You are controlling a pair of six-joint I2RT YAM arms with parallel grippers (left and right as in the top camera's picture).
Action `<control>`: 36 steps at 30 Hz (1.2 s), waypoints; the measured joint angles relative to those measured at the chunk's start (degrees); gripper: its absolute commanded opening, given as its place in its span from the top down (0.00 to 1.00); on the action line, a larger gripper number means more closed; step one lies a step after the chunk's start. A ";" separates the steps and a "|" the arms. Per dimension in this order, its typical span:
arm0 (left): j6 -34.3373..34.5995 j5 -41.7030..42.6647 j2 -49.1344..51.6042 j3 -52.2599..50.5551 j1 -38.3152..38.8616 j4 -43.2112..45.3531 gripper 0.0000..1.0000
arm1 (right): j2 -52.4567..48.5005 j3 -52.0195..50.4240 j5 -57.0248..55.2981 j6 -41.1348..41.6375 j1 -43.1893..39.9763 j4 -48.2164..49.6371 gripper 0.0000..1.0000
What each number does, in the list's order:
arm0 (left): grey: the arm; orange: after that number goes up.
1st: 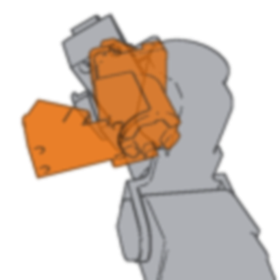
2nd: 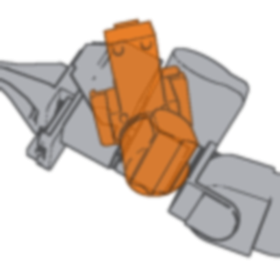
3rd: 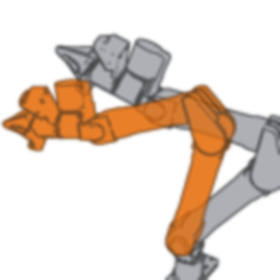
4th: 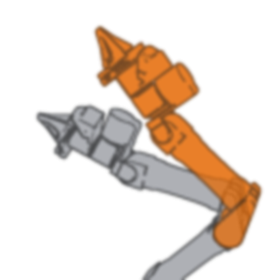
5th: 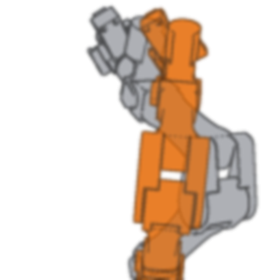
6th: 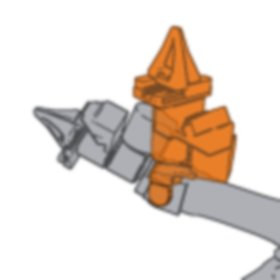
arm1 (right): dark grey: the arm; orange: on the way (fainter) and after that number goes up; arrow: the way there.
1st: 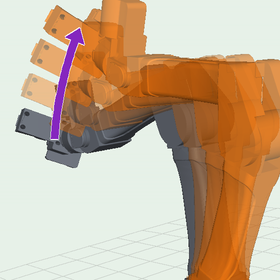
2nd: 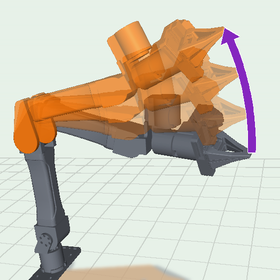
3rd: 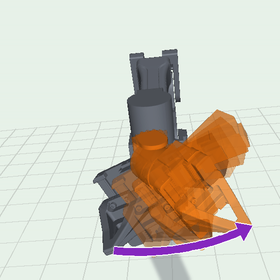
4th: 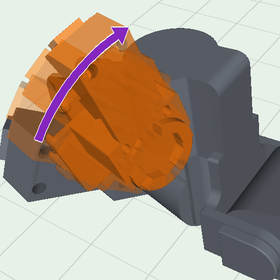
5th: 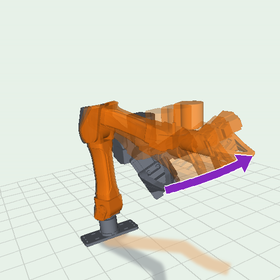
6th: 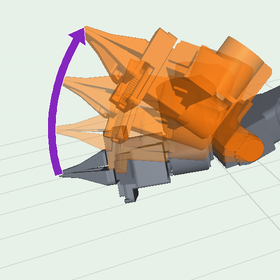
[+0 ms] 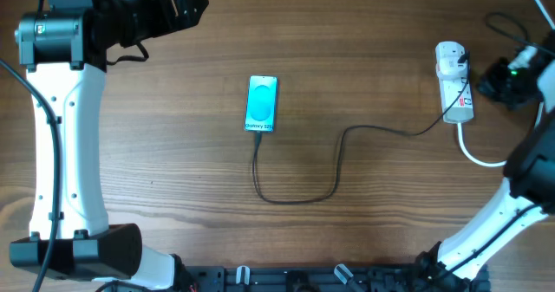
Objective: Plug charger to phone and switch on socket
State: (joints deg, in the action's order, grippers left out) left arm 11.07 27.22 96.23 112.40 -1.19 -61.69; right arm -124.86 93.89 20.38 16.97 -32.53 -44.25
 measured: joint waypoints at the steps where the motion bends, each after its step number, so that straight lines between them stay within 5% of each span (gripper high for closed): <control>1: 0.00 -0.02 0.00 0.00 0.00 -0.02 0.00 | 2.01 0.00 0.35 2.64 -2.78 -0.68 0.93; 6: 0.00 -0.02 0.00 0.00 0.00 0.00 0.00 | 16.87 0.02 18.43 6.08 -8.81 0.07 0.95; 9: 0.00 -0.02 0.00 0.00 0.00 -0.02 0.00 | 23.89 0.04 33.42 4.48 -4.81 0.11 0.95; 13: 0.00 -0.02 0.00 0.00 0.00 0.04 0.00 | 32.44 0.09 38.23 -2.43 6.75 -5.46 0.95; 20: 0.00 -0.42 0.00 0.00 0.00 0.02 0.00 | 39.08 0.35 3.54 -7.65 30.56 -27.45 0.95; 27: 0.00 -0.42 0.00 -0.04 0.00 -0.02 0.00 | 40.37 0.22 -24.61 1.86 45.16 -47.43 0.95; 33: 0.00 -0.39 0.00 -0.04 0.00 -0.02 0.00 | 66.34 -0.68 -25.31 2.89 45.68 -36.96 0.95; 36: 0.00 -0.44 0.00 -0.04 0.00 0.02 0.00 | 81.64 -6.40 -25.64 2.16 45.68 -27.87 0.83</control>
State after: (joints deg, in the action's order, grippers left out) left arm 11.07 26.79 96.23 112.36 -1.19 -61.67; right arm -43.22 87.48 -5.26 19.14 13.15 -72.12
